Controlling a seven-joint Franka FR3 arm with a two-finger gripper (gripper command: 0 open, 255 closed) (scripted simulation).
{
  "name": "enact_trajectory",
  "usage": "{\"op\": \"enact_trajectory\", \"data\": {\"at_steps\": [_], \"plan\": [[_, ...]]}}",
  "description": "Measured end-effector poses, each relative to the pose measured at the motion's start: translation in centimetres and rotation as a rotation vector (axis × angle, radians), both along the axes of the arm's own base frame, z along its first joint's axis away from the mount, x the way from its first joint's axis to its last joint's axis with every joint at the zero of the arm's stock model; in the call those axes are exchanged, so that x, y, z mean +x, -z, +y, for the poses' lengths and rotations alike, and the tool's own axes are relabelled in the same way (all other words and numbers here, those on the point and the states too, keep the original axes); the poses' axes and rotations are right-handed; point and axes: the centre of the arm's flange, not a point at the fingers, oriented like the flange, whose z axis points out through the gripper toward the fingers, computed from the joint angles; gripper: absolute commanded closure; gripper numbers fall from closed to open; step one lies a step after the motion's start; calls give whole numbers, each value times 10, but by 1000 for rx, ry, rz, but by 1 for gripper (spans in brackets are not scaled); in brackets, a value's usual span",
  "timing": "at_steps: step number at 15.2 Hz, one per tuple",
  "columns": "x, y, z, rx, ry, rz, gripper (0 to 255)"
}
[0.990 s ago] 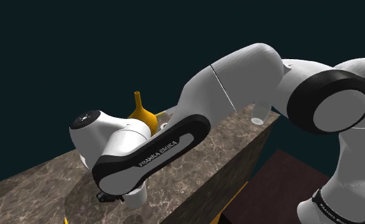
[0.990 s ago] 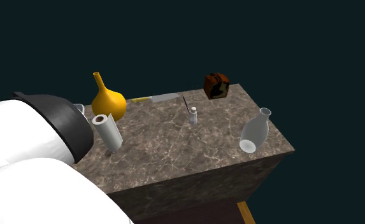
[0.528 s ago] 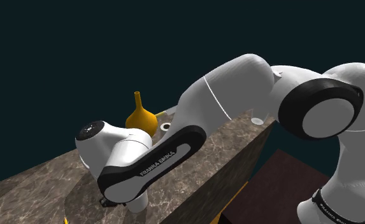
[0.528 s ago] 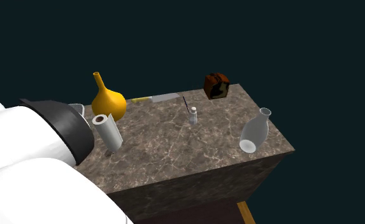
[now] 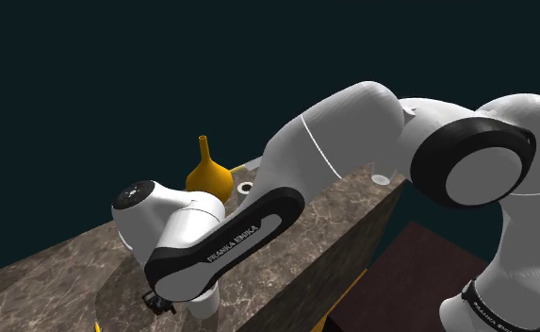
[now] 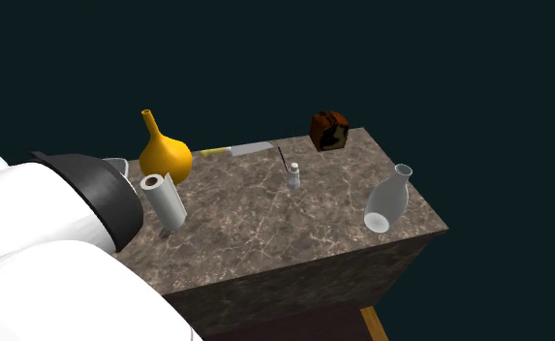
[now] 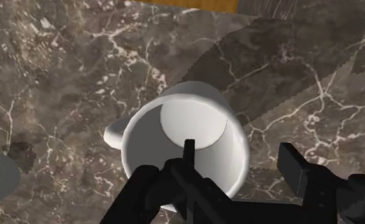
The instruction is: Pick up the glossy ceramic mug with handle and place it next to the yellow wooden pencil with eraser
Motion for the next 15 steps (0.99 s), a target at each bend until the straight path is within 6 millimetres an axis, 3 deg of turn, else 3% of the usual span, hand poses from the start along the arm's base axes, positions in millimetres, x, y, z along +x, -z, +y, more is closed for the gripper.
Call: {"op": "enact_trajectory", "data": {"at_steps": [4, 10, 15], "plan": [[0, 0, 0, 0, 0, 0, 0], [2, -47, 4, 1, 0, -1, 0], [2, -50, 3, 0, 0, 0, 0]]}}
